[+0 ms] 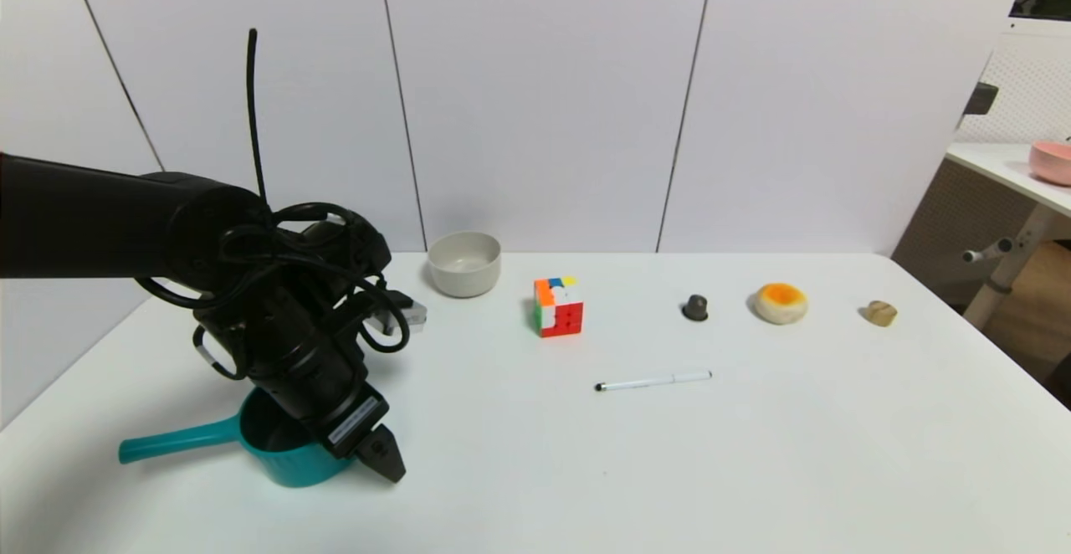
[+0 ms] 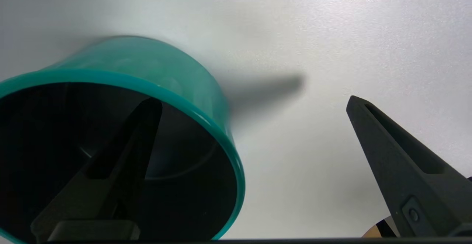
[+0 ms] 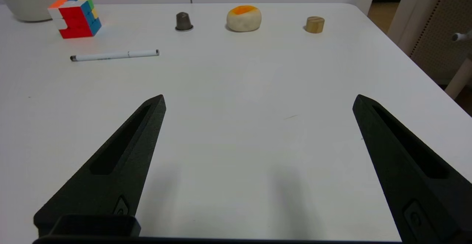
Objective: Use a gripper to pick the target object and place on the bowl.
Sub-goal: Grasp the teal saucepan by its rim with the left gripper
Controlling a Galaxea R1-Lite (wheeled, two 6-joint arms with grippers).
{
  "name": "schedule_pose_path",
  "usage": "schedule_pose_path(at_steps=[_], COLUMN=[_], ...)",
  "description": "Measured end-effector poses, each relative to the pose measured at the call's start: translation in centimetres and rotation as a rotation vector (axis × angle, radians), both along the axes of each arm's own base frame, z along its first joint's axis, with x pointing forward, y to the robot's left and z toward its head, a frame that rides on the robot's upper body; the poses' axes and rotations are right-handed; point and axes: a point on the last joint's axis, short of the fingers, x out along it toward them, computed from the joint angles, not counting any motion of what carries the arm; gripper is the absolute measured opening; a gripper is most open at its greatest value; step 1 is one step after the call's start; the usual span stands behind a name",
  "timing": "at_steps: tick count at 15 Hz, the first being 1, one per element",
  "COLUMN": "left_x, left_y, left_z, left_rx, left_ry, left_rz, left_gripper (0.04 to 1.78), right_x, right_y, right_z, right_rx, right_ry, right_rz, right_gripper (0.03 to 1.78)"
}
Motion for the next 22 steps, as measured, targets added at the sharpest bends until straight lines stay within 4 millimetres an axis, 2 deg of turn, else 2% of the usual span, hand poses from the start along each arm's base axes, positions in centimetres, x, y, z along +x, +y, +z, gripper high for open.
schedule_pose_path(at_steps=[11,12,15,18,20,22], left_x=[-0.29,-0.29,-0.29,-0.3,-0.3,-0.33], left_y=[-0.62,-0.63,-0.63,-0.62,-0.62,-0.62], left_z=[-0.13,-0.12,-0.1,-0.11,-0.08,-0.02], left_rx=[0.004,0.004,0.003,0.003,0.004,0.002], left_ry=[0.004,0.003,0.003,0.003,0.001,0.0], left_rz=[-0.023,-0.023,-0.023,-0.023,-0.024,-0.024], left_gripper=[1.77,1.66,1.16,0.83,0.13,0.12], right_x=[0.0,0.0,0.0,0.0,0.0,0.0], right_y=[0.0,0.0,0.0,0.0,0.0,0.0], right_z=[0.0,0.0,0.0,0.0,0.0,0.0], right_rx=[0.0,0.0,0.0,0.0,0.0,0.0], right_ry=[0.0,0.0,0.0,0.0,0.0,0.0], right_rz=[0.0,0.0,0.0,0.0,0.0,0.0], right_gripper=[1.75,1.75,1.75,1.75,1.75,1.75])
